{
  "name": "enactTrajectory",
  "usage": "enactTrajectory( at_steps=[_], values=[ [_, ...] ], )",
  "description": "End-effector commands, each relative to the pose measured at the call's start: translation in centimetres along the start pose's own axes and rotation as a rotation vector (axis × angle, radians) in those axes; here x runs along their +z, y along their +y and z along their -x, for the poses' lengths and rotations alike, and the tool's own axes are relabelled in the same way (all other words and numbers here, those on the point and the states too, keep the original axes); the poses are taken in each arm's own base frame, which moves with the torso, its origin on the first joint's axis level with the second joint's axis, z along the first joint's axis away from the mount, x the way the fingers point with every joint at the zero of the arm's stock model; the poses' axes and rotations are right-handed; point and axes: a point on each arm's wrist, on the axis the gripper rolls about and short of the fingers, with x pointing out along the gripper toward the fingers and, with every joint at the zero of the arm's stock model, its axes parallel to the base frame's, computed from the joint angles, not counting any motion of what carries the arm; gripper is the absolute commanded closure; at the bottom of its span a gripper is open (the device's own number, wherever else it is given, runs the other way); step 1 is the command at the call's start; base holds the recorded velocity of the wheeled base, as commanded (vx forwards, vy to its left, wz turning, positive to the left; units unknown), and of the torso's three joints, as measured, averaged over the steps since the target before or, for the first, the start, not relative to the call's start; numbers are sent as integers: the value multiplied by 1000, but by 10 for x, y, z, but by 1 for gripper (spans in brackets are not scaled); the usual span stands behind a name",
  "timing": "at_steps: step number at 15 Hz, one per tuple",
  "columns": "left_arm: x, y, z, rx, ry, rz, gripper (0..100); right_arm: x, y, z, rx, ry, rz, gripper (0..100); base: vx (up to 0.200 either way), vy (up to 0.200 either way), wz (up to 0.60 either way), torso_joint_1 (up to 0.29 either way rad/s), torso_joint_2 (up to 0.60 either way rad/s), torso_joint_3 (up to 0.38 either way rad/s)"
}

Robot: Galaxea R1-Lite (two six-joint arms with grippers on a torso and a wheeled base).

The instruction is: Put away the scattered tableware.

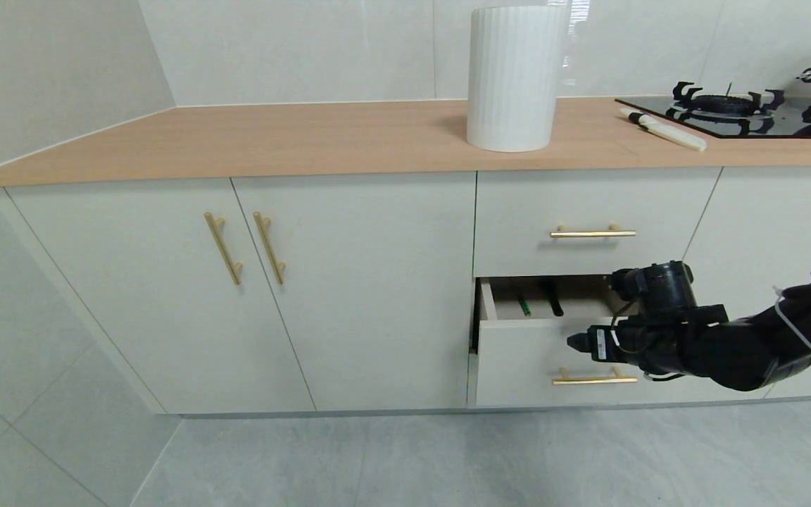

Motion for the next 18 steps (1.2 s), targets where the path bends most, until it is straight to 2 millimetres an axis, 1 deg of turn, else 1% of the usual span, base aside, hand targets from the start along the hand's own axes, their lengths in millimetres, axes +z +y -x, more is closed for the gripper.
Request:
enactTrajectory(
  at_steps=[1, 5, 6, 9, 10, 15, 18],
  values=[
    [0, 0, 0, 1, 0, 1, 0, -1, -2, -18, -9, 8, -8, 0, 0, 0, 0, 0, 0, 0],
    [0, 0, 0, 1, 0, 1, 0, -2, -2, -32, 1, -73, -20, 0, 0, 0, 0, 0, 0, 0],
    [0, 0, 0, 1, 0, 1, 0, -7, -2, -44, -23, -91, -23, 0, 0, 0, 0, 0, 0, 0],
    [0, 0, 0, 1, 0, 1, 0, -9, -1, -56, -56, -164, -38, 0, 0, 0, 0, 0, 0, 0],
    [0, 0, 0, 1, 0, 1, 0, -12, 0, -64, -64, -193, -42, 0, 0, 0, 0, 0, 0, 0],
    [0, 0, 0, 1, 0, 1, 0, -6, 3, -90, -151, -313, -83, 0, 0, 0, 0, 0, 0, 0],
    [0, 0, 0, 1, 0, 1, 0, -2, 3, -97, -158, -356, -98, 0, 0, 0, 0, 0, 0, 0]
  ],
)
